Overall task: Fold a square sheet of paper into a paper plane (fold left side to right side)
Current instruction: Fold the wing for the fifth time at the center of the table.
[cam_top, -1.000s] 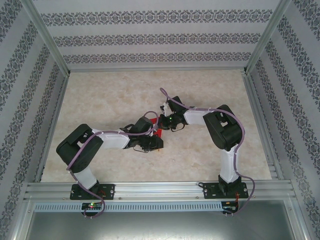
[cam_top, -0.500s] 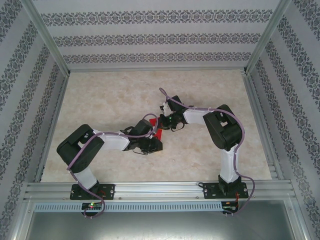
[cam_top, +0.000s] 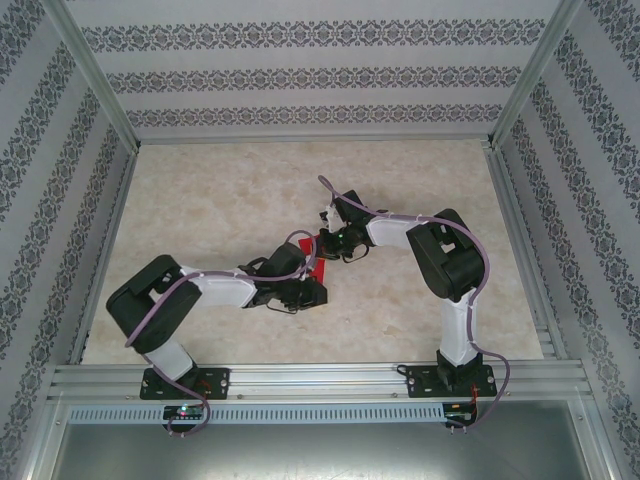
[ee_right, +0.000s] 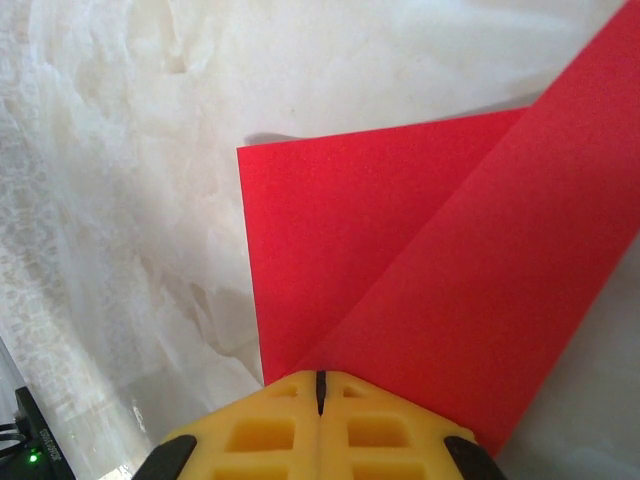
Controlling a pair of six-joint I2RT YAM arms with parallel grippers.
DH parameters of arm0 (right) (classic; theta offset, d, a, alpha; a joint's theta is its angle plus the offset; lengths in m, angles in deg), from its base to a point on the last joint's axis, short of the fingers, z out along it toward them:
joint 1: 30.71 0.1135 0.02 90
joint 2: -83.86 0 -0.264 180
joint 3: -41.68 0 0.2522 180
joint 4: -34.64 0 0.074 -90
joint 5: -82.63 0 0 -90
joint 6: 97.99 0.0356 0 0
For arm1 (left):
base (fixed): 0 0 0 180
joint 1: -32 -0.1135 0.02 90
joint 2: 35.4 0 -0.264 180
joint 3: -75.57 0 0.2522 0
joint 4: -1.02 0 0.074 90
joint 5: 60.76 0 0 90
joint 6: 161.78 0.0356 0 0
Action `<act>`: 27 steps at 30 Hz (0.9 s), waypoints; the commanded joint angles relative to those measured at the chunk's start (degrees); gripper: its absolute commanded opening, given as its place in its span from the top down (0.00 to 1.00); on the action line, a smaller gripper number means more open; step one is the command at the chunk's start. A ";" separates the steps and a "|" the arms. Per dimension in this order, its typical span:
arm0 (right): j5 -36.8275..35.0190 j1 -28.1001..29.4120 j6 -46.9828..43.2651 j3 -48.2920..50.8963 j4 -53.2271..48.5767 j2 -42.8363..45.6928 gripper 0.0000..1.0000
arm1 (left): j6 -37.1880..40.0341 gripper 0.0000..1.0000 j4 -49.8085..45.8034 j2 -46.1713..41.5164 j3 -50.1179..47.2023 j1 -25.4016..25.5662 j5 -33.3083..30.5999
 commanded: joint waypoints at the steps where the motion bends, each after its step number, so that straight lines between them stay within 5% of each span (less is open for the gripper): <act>1: -2.76 0.35 -1.32 -0.83 -1.98 -2.01 0.98 | 3.27 0.82 -7.07 -4.04 4.09 -0.34 -2.27; 17: -2.20 0.43 -1.52 -0.35 -2.38 -1.48 0.98 | 6.04 0.82 -5.75 7.84 9.38 -2.39 -2.85; 27: -1.65 0.09 -1.01 -0.35 -1.71 -1.89 0.98 | 2.73 0.83 0.53 8.41 4.29 -2.31 -1.82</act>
